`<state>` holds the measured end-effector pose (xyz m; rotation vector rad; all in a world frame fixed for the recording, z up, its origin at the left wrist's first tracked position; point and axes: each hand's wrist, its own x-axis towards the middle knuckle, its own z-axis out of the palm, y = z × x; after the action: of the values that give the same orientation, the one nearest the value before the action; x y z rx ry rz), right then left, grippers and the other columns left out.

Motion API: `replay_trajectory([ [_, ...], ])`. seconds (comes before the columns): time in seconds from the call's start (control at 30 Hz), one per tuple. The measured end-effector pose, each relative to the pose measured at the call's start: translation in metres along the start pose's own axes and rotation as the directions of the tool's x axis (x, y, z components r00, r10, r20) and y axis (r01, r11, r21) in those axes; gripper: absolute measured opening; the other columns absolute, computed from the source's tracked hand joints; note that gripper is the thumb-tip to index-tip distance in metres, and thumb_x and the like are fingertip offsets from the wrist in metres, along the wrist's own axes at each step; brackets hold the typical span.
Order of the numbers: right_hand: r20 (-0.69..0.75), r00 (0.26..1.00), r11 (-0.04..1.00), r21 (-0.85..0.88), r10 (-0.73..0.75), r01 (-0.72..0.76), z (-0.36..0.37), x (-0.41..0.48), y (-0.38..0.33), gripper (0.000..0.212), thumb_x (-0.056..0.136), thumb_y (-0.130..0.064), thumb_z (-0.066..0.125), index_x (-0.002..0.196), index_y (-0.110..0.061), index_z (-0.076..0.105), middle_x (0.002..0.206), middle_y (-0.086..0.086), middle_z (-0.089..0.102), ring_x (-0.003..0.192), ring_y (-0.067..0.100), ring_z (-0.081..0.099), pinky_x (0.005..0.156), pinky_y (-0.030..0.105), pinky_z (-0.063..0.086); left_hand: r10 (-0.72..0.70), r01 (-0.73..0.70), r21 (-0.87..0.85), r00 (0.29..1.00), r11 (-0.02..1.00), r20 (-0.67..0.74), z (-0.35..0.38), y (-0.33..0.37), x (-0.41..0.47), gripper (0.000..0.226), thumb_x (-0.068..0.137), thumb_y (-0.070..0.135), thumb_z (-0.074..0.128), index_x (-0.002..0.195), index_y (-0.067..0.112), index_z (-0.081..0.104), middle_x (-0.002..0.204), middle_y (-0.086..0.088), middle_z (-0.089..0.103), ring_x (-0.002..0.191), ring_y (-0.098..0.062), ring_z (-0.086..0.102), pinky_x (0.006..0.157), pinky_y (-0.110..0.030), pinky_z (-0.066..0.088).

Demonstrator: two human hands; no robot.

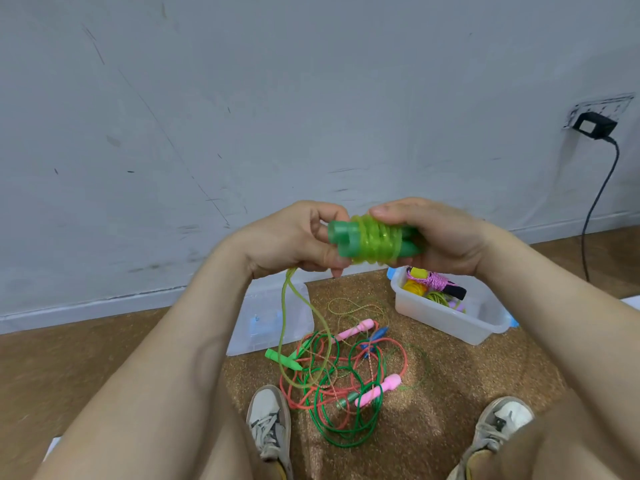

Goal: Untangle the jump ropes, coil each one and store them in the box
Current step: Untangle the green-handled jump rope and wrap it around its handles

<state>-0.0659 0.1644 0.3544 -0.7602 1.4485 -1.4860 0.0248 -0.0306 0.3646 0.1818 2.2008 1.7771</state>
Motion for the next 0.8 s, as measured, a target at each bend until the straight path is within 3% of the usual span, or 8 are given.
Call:
replay_trajectory([
  [0.07, 0.057, 0.998, 0.998, -0.056, -0.002, 0.005, 0.002, 0.0, 0.0, 0.04, 0.065, -0.044, 0.081, 0.077, -0.008, 0.071, 0.071, 0.012, 0.055, 0.061, 0.018, 0.05, 0.058, 0.025, 0.041, -0.042, 0.037, 0.074, 0.997, 0.997, 0.07, 0.001, -0.001, -0.001, 0.022, 0.07, -0.003, 0.065, 0.083, 0.012, 0.056, 0.066, -0.001, 0.066, 0.056, -0.009, 0.055, 0.051, -0.018, 0.037],
  [0.13, 0.144, 0.988, 0.967, -0.255, 0.062, -0.023, 0.007, -0.003, -0.002, 0.055, 0.064, -0.053, 0.082, 0.083, -0.002, 0.072, 0.081, 0.017, 0.057, 0.072, 0.021, 0.05, 0.068, 0.03, 0.04, -0.137, 0.112, 0.155, 0.977, 0.982, 0.161, 0.0, 0.0, -0.003, 0.022, 0.074, -0.004, 0.061, 0.091, 0.009, 0.055, 0.069, -0.002, 0.063, 0.055, -0.007, 0.052, 0.053, -0.016, 0.038],
  [0.27, 0.016, 0.984, 0.733, -0.669, 0.18, -0.123, 0.013, -0.002, -0.007, 0.028, 0.073, -0.047, 0.076, 0.085, -0.021, 0.078, 0.079, 0.007, 0.07, 0.072, 0.007, 0.057, 0.075, 0.03, 0.044, -0.253, 0.217, 0.511, 0.967, 0.832, 0.001, 0.008, 0.001, 0.003, 0.011, 0.085, 0.003, 0.064, 0.087, 0.013, 0.062, 0.064, -0.002, 0.063, 0.052, -0.01, 0.046, 0.054, -0.021, 0.039],
  [0.4, -0.125, 0.982, 0.55, -0.815, 0.14, -0.182, 0.013, 0.002, -0.007, 0.025, 0.079, -0.047, 0.073, 0.088, -0.023, 0.077, 0.068, -0.002, 0.066, 0.061, 0.008, 0.053, 0.064, 0.027, 0.042, -0.048, 0.192, 0.772, 0.977, 0.607, -0.206, 0.024, 0.005, 0.01, 0.009, 0.08, 0.011, 0.064, 0.082, 0.017, 0.071, 0.069, 0.005, 0.071, 0.063, -0.004, 0.059, 0.064, -0.024, 0.048],
  [0.57, -0.29, 0.957, 0.341, -0.901, -0.019, -0.266, 0.004, 0.007, -0.001, 0.032, 0.081, -0.055, 0.064, 0.09, -0.027, 0.074, 0.069, -0.008, 0.063, 0.069, 0.012, 0.056, 0.062, 0.029, 0.043, 0.134, 0.283, 0.858, 0.919, 0.429, -0.37, 0.028, 0.008, 0.014, 0.012, 0.083, 0.023, 0.065, 0.088, 0.018, 0.075, 0.087, 0.003, 0.072, 0.087, -0.017, 0.064, 0.071, -0.026, 0.046],
  [0.67, -0.44, 0.875, 0.341, -0.869, -0.2, -0.359, -0.001, 0.012, 0.007, 0.037, 0.085, -0.059, 0.056, 0.088, -0.025, 0.071, 0.073, -0.006, 0.058, 0.08, 0.02, 0.056, 0.068, 0.032, 0.044, 0.251, 0.322, 0.79, 0.827, 0.522, -0.503, 0.033, 0.007, 0.019, 0.016, 0.087, 0.028, 0.062, 0.09, 0.019, 0.075, 0.087, 0.002, 0.073, 0.087, -0.018, 0.064, 0.072, -0.026, 0.046],
  [0.73, -0.528, 0.803, 0.492, -0.795, -0.277, -0.354, -0.001, 0.015, 0.01, 0.039, 0.089, -0.055, 0.055, 0.085, -0.019, 0.07, 0.072, 0.001, 0.063, 0.075, 0.024, 0.061, 0.066, 0.033, 0.046, 0.261, 0.276, 0.65, 0.752, 0.708, -0.605, 0.039, 0.006, 0.023, 0.017, 0.088, 0.026, 0.062, 0.095, 0.019, 0.076, 0.086, 0.002, 0.074, 0.08, -0.011, 0.063, 0.073, -0.024, 0.048],
  [0.8, -0.61, 0.755, 0.739, -0.62, -0.242, -0.264, 0.004, 0.017, 0.012, 0.037, 0.092, -0.048, 0.057, 0.089, -0.013, 0.07, 0.073, 0.008, 0.069, 0.062, 0.023, 0.067, 0.061, 0.032, 0.053, 0.197, 0.164, 0.428, 0.706, 0.889, -0.68, 0.043, 0.004, 0.028, 0.018, 0.088, 0.023, 0.064, 0.102, 0.018, 0.075, 0.084, 0.003, 0.073, 0.064, -0.003, 0.059, 0.064, -0.017, 0.045],
])
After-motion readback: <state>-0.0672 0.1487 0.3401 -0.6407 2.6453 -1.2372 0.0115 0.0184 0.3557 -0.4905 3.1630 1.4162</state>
